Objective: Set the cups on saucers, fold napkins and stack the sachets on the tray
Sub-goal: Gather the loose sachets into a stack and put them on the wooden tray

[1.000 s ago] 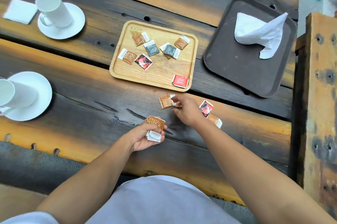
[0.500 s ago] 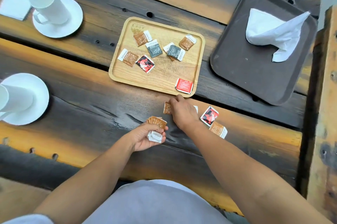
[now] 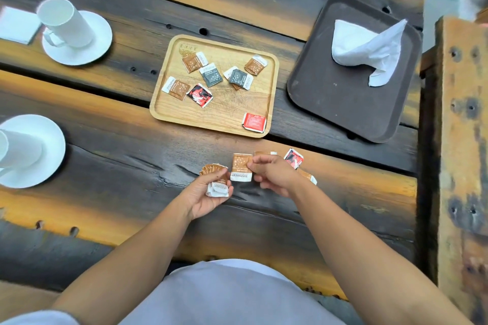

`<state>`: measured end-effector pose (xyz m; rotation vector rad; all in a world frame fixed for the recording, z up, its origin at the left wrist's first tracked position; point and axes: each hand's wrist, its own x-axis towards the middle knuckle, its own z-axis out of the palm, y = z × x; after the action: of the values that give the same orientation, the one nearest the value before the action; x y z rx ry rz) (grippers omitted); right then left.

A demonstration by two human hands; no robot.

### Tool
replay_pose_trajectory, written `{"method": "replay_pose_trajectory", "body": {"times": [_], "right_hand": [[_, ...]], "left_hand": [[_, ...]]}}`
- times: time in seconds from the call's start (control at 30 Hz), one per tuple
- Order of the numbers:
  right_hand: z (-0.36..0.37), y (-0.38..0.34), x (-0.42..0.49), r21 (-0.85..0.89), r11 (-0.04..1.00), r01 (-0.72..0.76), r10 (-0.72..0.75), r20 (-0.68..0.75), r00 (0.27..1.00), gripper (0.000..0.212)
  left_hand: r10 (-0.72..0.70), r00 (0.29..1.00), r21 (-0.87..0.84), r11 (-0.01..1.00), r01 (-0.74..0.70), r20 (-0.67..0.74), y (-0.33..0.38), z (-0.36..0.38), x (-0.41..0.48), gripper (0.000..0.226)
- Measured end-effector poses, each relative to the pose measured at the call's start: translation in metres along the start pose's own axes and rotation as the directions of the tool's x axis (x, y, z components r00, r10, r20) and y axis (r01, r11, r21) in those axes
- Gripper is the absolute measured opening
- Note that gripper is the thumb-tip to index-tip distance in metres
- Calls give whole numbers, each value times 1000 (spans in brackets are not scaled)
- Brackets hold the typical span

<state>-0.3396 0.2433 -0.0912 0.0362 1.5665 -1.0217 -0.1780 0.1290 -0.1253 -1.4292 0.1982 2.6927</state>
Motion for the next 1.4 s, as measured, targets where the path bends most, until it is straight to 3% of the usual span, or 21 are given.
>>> {"method": "replay_pose_trajectory", "body": {"times": [0.1,0.23,0.47,0.57,0.67,0.7,0.77,0.83,1.17,1.3,1.37,1.4], "right_hand": [[9,8,-11,-3,1000,-15,15,120,993,9],[28,18,-17,-175,984,43,-33,60,998,14],[38,28,-18,-243,965,99,-106,-16,994,22],[34,30,-14,-222,971,90,-98,-28,995,22],[23,28,-1,-275,954,116,-173,-191,966,13],[17,27,3,-355,927,121,-220,-254,942,6],[3,26,12,-561,821,103,-331,-321,887,20],[-11,24,18,-702,706,96,-414,-299,859,33],[-25,15,43,-948,318,34,-502,-138,854,34],[-28,6,46,-935,353,11,-379,-132,916,18],[-29,2,43,-879,477,27,-311,-139,940,13],[-29,1,41,-797,602,43,-279,-159,947,19]], "left_hand": [[3,1000,23,1000,-4,31,-6,3,-5,30],[3,995,81,997,-11,97,-14,5,-10,52],[8,996,119,993,-19,93,-17,-2,-17,19],[-15,998,88,996,9,66,-16,-5,-15,23],[-44,997,95,995,38,66,-13,-6,-12,23],[-51,997,107,993,44,66,-11,-7,-11,24],[-59,996,120,991,52,61,-8,-8,-8,28],[-64,997,127,990,58,48,-4,-8,-5,34],[-76,997,138,988,74,10,7,2,10,25],[-69,998,151,986,69,-8,5,7,16,24],[-62,998,152,986,62,-6,3,8,17,21],[-57,998,152,987,57,-5,2,9,18,20]]}}
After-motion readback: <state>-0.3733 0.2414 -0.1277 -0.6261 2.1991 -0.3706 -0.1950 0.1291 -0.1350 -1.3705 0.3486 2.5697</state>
